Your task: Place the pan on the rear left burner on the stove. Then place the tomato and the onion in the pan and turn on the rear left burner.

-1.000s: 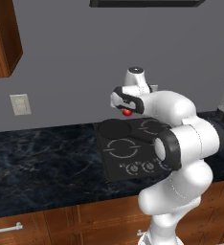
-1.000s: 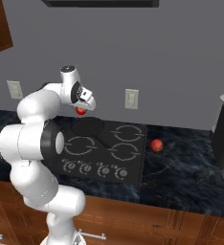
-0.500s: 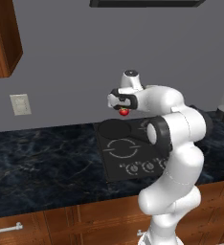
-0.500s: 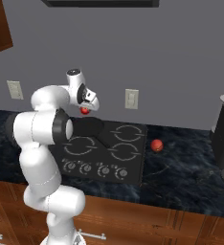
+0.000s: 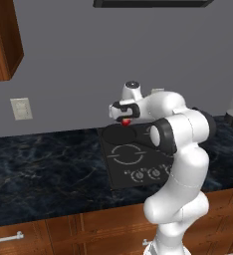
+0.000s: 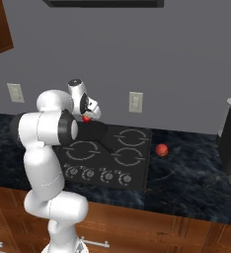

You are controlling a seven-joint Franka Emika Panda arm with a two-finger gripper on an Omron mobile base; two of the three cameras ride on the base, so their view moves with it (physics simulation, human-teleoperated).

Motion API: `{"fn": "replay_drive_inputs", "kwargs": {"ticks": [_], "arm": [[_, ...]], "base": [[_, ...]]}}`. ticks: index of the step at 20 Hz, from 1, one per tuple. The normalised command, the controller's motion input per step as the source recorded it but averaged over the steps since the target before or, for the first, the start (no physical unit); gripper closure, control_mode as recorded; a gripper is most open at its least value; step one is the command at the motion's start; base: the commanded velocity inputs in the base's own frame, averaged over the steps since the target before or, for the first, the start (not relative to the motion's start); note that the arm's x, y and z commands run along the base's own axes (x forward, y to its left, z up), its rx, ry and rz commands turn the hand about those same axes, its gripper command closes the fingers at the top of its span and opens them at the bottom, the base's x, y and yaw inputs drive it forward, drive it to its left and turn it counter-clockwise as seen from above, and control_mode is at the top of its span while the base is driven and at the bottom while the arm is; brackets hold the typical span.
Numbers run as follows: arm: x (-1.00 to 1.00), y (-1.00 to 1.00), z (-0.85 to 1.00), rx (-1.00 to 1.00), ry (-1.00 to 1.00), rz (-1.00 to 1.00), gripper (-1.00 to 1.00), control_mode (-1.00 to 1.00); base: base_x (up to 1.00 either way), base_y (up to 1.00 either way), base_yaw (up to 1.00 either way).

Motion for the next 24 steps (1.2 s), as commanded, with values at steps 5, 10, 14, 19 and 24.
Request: {"fn": "replay_drive_inputs", "kwargs": {"ticks": [5,10,14,19,24], "arm": [[0.0,0.0,-0.29,0.0,0.0,0.03,1.0,-1.0],[0.05,0.0,-0.36,0.0,0.0,0.05,1.0,-1.0],[0.12,0.0,-0.39,0.0,0.0,0.07,1.0,-1.0],[0.28,0.01,-0.23,0.0,0.0,0.1,1.0,-1.0],[0.41,0.01,-0.04,0.0,-0.01,0.07,1.0,-1.0]], "base": [[0.0,0.0,0.0],[0.0,0.0,0.0],[0.0,0.0,0.0],[0.0,0.0,0.0],[0.0,0.0,0.0]]}}
